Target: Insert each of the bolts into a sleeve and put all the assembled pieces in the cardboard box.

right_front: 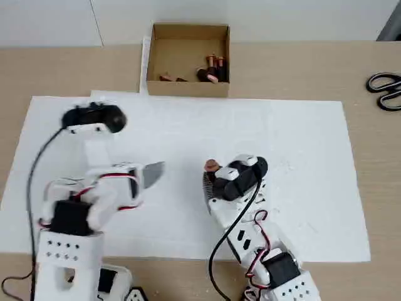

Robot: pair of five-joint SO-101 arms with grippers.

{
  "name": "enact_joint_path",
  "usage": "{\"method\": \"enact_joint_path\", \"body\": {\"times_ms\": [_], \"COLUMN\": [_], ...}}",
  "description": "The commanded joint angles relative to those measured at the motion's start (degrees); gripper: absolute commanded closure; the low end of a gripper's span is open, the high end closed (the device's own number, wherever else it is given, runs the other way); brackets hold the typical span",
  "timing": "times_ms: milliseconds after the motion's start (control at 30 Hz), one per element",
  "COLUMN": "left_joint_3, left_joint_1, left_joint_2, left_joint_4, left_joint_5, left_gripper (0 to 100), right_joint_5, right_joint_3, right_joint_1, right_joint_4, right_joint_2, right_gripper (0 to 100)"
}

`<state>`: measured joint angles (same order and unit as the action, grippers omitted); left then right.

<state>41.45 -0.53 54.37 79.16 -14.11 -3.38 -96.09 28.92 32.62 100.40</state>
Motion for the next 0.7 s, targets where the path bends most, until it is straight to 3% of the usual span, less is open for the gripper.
{"method": "enact_joint_path", "body": {"times_ms": [0,133,367,667], "left_joint_3": [-7.08,-12.26,-13.49,-13.49], "left_joint_1": [10.81,17.58,17.85,17.85], "left_joint_2": [0.62,0.62,0.62,0.62], "left_joint_4": [2.99,8.53,13.45,13.54], "left_joint_5": [5.36,5.71,5.54,5.54], "left_gripper": [70,70,70,70], "right_joint_5": [0.0,2.2,8.44,8.7], "right_joint_3": [2.46,11.34,32.09,59.52], "right_joint_1": [-4.09,-8.04,-8.48,-8.57], "right_joint_4": [1.45,6.55,6.2,-19.3], "right_joint_2": [0.92,0.66,-16.04,-56.84], "right_gripper": [99.5,99.5,99.5,99.5]}}
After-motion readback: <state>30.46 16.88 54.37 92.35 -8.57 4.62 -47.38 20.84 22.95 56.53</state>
